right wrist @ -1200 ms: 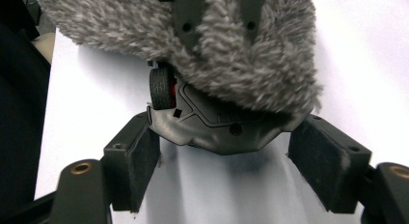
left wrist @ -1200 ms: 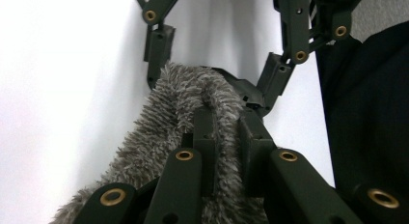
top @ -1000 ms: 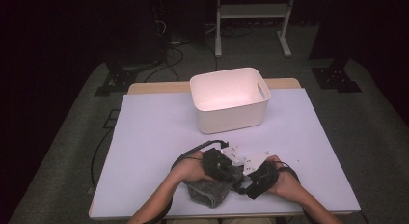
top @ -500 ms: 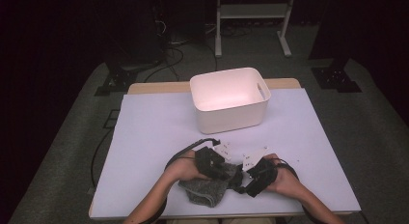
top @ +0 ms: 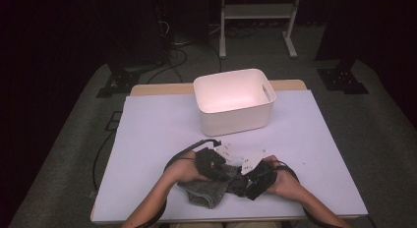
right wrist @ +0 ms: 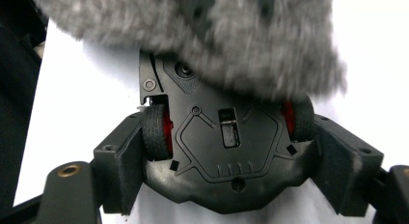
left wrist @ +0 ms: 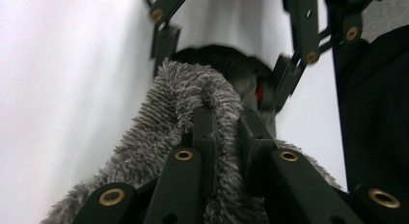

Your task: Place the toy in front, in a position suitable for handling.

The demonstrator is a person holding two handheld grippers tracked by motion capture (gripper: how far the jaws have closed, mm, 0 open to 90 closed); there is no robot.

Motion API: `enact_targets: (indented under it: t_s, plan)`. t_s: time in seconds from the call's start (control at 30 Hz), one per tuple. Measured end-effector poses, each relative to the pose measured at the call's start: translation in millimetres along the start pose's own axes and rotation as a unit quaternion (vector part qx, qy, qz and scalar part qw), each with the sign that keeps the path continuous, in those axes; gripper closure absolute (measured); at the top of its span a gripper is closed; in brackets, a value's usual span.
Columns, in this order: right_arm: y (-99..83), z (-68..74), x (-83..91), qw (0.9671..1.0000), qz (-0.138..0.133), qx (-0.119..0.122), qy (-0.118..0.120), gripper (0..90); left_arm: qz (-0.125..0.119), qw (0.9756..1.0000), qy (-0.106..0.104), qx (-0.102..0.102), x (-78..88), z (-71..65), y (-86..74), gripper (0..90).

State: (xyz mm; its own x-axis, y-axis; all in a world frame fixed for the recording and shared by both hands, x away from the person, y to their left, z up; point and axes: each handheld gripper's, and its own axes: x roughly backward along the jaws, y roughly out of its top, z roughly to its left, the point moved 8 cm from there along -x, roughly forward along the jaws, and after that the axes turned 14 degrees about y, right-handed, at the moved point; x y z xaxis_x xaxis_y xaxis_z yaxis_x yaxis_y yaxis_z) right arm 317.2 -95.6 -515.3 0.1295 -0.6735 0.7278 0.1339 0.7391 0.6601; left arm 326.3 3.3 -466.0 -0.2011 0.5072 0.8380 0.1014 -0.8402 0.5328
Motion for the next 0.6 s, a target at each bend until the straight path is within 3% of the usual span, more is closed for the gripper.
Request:
enact_targets:
  t_s: [0.2, 0.3, 0.53, 0.6]
  plan:
    - [0.3, 1.8, 0.3, 1.0000, 0.003, -0.001, -0.003, 21.2, 0.002, 0.9996, 0.011, 0.026, 12.7, 8.1, -18.4, 80.0]
    - [4.3, 4.5, 4.3, 0.9999, -0.008, 0.011, -0.005, 22.0, 0.005, 0.9996, 0.010, 0.028, 12.1, 8.0, -20.8, 80.0]
    - [2.4, 7.1, 5.5, 0.9999, 0.000, 0.011, -0.012, 22.3, 0.005, 0.9997, 0.012, 0.019, 12.0, 6.4, -19.0, 80.0]
    - [3.0, 6.8, 5.6, 0.9997, 0.006, 0.017, -0.016, 22.3, 0.004, 0.9998, 0.003, 0.017, 11.2, 3.2, -16.3, 80.1]
